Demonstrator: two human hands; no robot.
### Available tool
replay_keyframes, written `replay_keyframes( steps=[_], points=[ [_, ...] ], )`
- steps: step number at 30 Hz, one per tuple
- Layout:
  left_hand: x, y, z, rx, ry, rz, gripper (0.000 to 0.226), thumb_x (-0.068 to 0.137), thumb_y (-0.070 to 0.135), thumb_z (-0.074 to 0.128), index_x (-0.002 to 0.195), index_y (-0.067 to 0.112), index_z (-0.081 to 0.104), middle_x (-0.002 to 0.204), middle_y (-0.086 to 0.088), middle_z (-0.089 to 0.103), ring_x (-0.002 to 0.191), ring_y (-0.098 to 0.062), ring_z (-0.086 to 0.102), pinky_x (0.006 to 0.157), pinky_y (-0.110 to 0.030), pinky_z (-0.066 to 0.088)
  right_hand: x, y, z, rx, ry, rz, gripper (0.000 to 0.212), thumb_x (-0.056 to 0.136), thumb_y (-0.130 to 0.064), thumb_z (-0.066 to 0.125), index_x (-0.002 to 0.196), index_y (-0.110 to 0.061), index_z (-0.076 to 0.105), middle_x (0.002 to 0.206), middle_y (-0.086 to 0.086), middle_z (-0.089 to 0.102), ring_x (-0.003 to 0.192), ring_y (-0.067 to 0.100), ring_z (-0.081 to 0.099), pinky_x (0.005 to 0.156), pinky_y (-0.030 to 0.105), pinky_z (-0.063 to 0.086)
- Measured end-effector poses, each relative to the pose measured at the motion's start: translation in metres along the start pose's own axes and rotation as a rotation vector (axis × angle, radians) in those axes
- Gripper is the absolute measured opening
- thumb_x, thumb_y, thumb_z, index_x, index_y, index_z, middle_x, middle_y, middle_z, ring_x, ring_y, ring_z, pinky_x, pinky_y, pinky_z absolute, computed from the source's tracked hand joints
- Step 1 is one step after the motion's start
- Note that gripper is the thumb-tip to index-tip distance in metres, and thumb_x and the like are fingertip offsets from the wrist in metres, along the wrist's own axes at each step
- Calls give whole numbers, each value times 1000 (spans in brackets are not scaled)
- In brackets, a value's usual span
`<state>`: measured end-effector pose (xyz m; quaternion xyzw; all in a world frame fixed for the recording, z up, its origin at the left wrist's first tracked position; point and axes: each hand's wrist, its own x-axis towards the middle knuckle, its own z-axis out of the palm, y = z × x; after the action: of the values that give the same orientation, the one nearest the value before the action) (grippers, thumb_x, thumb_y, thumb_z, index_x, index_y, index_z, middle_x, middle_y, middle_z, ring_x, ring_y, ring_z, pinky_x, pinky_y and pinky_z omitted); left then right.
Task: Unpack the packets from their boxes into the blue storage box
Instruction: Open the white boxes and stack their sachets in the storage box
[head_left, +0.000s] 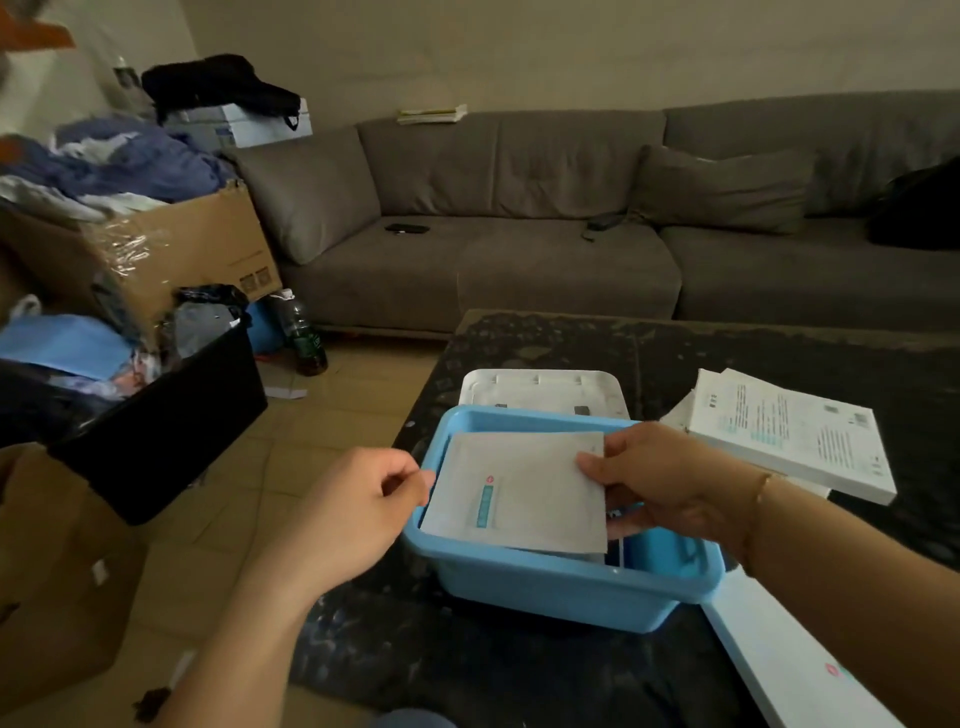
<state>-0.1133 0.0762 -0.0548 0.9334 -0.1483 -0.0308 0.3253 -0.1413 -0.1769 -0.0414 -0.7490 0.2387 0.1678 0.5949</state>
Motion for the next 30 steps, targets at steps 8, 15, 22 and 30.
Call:
replay_keyframes(
  steps=[8, 15, 22, 30],
  points=[
    [7, 9, 11, 132, 87, 67, 5, 92, 32, 66, 92, 36, 63, 83, 15, 59, 74, -1, 58, 52, -11, 41, 5, -2, 6, -170, -24, -2, 20, 92, -20, 65, 110, -12, 60, 96, 11, 74, 81, 25, 75, 74, 40, 62],
    [10, 16, 16, 240, 32, -14, 12, 90, 32, 68, 100, 35, 64, 104, 15, 48, 67, 0, 53, 39, -13, 41, -4, -12, -4, -598, 38, -204, 41, 90, -26, 68, 126, -28, 51, 105, 7, 66, 71, 19, 75, 67, 28, 62],
    [-30, 59, 48, 160, 444, 610, 5, 85, 17, 66, 88, 17, 71, 77, 16, 45, 64, 0, 42, 63, -10, 33, -58, 29, -67, -493, 426, -420, 27, 91, -22, 66, 113, -35, 55, 88, -5, 71, 65, 8, 70, 56, 18, 56],
    [-57, 96, 198, 386, -229, 1283, 46, 79, 62, 58, 111, 30, 63, 112, 11, 61, 101, -9, 55, 83, -25, 53, -119, 227, -158, -732, 562, 42, 56, 87, -5, 65, 132, -37, 54, 129, -12, 60, 123, 9, 54, 106, 27, 41]
  ],
)
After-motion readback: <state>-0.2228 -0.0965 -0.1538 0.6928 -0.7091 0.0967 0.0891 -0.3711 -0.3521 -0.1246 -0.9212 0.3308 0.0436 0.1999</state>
